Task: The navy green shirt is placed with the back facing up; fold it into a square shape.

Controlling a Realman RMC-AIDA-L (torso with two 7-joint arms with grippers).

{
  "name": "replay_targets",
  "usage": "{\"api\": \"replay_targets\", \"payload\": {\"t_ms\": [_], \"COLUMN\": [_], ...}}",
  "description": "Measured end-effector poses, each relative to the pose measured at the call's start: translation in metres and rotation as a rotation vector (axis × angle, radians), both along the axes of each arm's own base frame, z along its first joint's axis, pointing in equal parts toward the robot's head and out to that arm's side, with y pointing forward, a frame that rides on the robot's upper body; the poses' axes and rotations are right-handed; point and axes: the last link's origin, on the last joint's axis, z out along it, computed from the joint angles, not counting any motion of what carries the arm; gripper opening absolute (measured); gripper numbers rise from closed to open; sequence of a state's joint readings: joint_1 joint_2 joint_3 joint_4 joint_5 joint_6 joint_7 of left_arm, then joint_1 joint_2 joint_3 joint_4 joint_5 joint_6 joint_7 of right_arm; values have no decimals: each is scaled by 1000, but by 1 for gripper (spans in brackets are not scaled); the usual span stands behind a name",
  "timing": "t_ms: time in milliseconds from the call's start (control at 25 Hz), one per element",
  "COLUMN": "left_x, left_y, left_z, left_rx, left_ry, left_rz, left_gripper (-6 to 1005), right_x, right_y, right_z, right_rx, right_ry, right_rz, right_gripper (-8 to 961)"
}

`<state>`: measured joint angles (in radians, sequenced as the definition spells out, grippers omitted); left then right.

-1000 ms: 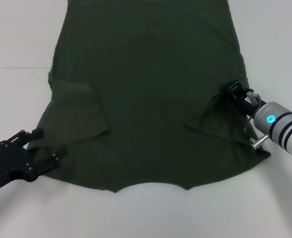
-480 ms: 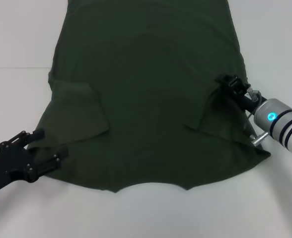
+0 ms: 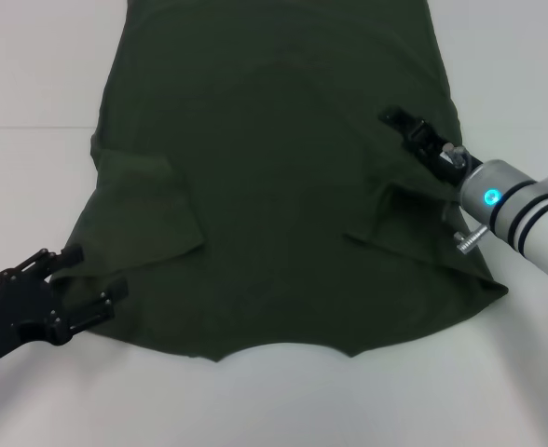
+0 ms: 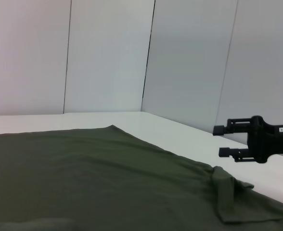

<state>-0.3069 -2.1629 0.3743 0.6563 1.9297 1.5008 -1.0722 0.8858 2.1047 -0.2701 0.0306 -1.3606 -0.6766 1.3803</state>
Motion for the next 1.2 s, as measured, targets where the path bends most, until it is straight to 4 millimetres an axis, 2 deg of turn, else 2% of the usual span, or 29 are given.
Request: {"api": "replay_targets", "payload": {"t_ms": [160,400,560,800,920,1120,1200], "left_x": [0,1,2,-3,-6,-7,-7], "left_y": [-1,-1,2,6,7,7,7], "left_z": [0,-2,-1,11,17,19,18], "left_rx": [2,11,30,87,89,60,32], "left_ry": [-2,-32,-65,-169,-212,-257,-271], "left_rz": [2,9,26,103,138,177,192], "left_gripper": [862,862,862,861,861,861,861], "right_x": [-8,1,14,32,37,46,50], "right_y": [2,-14,-36,-73,-93,-123,-136], "right_z": [1,5,8,20,25,33,36], "right_rx": [10,36,37,37,50,88,115], "right_ry": [-9,6,-20,-100,-174,-362,-445], "right_rz": [47,115,211,397,510,715,786], "right_gripper": [688,696,697,696,859,946,946]}}
